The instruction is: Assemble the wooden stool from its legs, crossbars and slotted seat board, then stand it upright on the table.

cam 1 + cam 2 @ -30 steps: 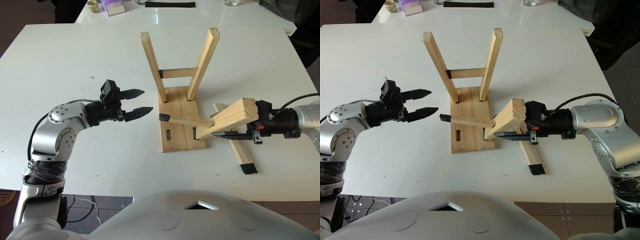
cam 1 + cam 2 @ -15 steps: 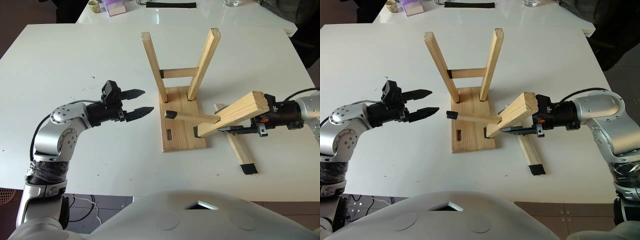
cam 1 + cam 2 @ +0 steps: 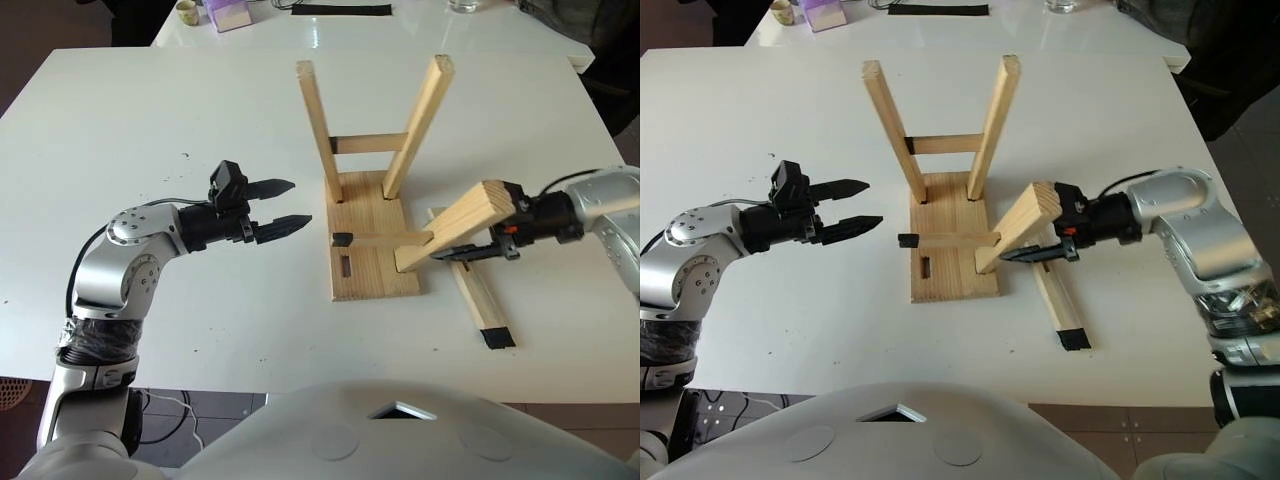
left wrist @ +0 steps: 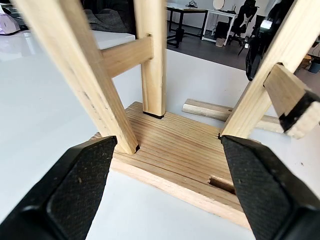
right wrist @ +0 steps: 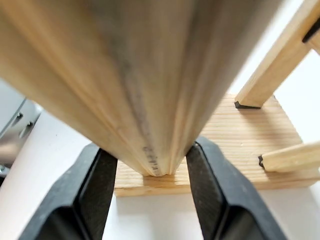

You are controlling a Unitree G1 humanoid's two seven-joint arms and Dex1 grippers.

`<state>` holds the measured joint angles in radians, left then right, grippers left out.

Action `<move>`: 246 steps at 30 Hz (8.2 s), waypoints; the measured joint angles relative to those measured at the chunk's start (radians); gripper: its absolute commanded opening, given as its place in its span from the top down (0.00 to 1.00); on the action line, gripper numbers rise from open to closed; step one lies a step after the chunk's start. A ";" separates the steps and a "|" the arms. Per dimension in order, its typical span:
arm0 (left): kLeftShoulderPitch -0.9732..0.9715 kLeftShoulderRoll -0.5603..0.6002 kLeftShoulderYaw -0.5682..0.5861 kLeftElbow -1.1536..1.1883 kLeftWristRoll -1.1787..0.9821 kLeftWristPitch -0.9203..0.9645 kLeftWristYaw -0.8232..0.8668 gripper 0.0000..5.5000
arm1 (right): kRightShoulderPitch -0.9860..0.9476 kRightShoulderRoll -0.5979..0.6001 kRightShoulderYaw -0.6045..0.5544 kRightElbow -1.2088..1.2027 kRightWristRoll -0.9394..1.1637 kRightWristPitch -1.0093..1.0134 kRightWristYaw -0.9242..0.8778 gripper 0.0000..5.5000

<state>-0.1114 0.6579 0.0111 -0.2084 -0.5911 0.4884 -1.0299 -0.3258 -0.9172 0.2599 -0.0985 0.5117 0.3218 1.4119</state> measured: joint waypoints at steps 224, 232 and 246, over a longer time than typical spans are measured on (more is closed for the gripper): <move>0.181 0.002 0.035 -0.106 -0.006 -0.405 -0.205 0.63 | 0.363 0.009 -0.798 -0.367 0.415 0.372 -0.435 0.43; 0.152 0.056 0.017 -0.052 0.016 -0.460 -0.272 0.63 | 0.362 0.009 -0.800 -0.370 0.418 0.372 -0.435 0.43; 0.012 0.126 -0.030 0.057 0.005 -0.408 -0.362 0.63 | 0.380 0.016 -0.796 -0.399 0.415 0.350 -0.455 0.43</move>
<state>-0.0995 0.7838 -0.0190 -0.1511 -0.5862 0.0800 -1.3921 0.0538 -0.9008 -0.5364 -0.4975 0.9264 0.6722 0.9565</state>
